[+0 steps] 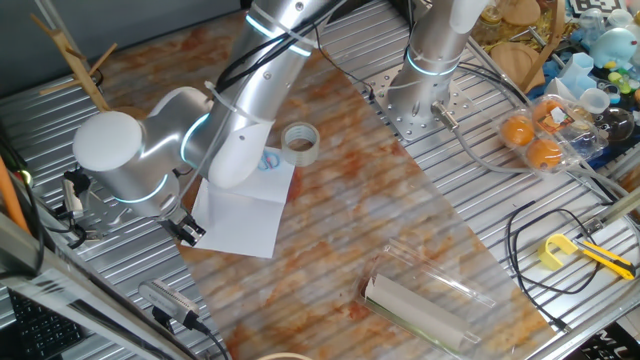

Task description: Unfold a piece of paper

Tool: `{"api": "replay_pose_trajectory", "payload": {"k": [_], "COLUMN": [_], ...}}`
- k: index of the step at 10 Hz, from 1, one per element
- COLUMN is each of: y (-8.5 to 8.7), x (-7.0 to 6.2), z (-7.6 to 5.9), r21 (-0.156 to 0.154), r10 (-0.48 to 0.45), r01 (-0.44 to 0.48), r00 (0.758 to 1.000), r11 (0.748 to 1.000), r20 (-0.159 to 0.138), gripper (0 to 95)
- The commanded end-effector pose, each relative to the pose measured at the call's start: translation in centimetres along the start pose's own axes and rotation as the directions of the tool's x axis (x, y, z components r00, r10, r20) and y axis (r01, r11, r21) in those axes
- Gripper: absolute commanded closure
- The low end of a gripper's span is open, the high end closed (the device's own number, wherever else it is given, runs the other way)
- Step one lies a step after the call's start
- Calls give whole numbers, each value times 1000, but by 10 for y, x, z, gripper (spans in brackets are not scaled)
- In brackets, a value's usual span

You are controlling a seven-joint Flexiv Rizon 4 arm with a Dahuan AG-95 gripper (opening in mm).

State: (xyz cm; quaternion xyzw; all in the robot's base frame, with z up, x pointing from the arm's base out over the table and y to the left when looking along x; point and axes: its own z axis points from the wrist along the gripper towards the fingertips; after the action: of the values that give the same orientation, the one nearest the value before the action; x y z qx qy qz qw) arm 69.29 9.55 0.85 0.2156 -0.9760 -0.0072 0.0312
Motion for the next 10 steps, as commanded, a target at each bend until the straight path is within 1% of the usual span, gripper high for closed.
{"api": "replay_pose_trajectory", "payload": {"k": [1,3,7,10], "y": [-2,-3,-5,-4], "x": [-2,-6,-8,-8], "z": [-1,0,2,-1], "r21": [0,0,-2,-8], "r10": [1,4,6,-3], "r01": [-1,-4,-6,3], "r00": [1000,1000,1000,1000], "r11": [1000,1000,1000,1000], "r20": [0,1,2,0], "gripper": [950,950,950,950]}}
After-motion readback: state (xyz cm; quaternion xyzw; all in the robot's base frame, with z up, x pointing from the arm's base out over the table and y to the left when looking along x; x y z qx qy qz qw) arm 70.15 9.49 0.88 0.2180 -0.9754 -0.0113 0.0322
